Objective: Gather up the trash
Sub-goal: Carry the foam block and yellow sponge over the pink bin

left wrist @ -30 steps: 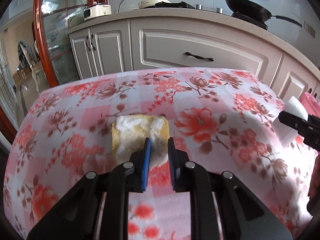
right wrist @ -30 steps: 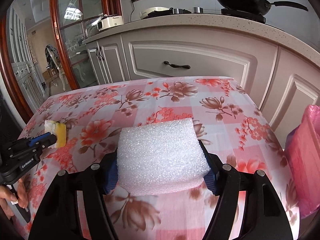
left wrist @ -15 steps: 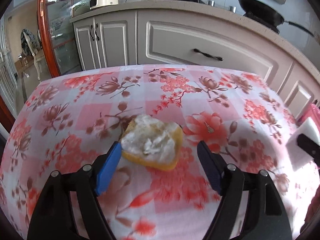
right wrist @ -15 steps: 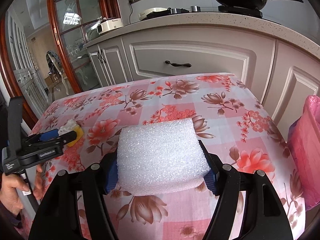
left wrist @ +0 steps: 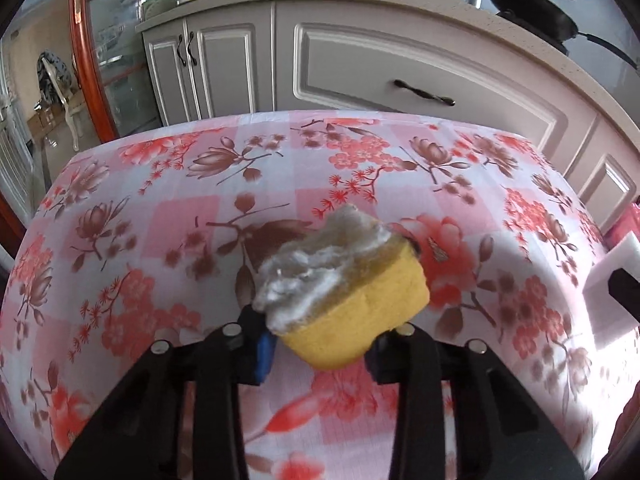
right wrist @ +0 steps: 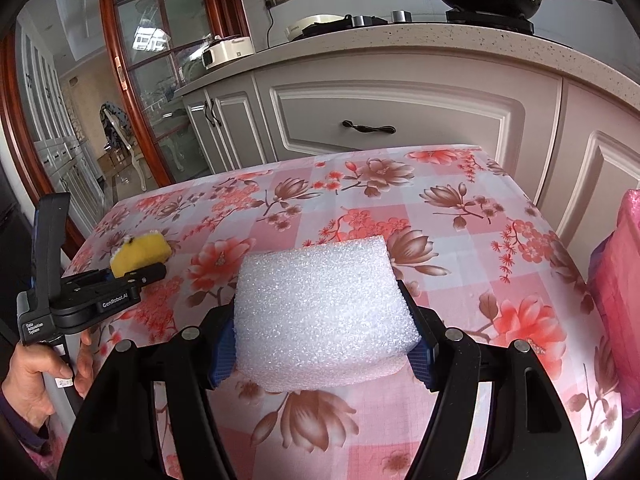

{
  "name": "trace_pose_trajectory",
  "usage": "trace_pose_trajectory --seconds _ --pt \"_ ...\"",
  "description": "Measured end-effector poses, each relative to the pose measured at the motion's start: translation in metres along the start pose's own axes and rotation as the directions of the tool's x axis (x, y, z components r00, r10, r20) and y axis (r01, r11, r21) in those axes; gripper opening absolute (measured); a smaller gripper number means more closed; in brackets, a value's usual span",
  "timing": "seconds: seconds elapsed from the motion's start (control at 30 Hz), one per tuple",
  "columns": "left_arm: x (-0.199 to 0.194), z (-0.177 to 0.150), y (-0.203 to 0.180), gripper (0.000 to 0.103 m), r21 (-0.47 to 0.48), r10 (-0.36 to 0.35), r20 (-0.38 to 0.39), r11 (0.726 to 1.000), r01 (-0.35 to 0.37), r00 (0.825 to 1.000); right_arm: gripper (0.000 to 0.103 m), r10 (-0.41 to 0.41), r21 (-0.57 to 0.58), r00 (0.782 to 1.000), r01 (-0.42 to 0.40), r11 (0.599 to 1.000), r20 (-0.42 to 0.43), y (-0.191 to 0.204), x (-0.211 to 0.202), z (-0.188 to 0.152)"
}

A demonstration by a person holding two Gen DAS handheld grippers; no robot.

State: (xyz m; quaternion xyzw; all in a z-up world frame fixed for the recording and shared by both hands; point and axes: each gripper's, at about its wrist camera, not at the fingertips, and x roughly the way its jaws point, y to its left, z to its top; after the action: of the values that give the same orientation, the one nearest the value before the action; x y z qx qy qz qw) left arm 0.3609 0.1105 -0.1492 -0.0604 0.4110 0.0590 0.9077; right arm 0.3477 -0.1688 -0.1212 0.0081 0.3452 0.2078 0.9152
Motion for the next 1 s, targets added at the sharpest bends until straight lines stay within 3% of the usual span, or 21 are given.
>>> trace_pose_trajectory --seconds 0.37,0.53,0.77,1.0 --pt "-0.074 -0.04 -0.019 0.031 0.032 -0.035 0.113 0.999 0.031 0.993 0.066 -0.001 -0.013 0.999 0.001 1.0 0.039 0.01 -0.04 -0.016" --pt "-0.109 -0.058 -0.033 0.032 0.049 -0.06 0.182 0.997 0.052 0.981 0.066 -0.021 -0.026 0.998 0.022 0.999 0.052 0.011 -0.06 -0.029" --pt "-0.143 -0.075 -0.052 0.032 0.065 -0.12 0.222 0.992 0.109 0.968 0.066 -0.038 -0.023 0.997 0.039 0.999 0.074 0.006 -0.087 -0.04" --pt "-0.179 -0.081 -0.08 0.032 0.114 -0.162 0.29 0.984 0.133 0.943 0.066 -0.055 -0.034 0.991 0.059 0.998 0.126 0.005 -0.116 -0.046"
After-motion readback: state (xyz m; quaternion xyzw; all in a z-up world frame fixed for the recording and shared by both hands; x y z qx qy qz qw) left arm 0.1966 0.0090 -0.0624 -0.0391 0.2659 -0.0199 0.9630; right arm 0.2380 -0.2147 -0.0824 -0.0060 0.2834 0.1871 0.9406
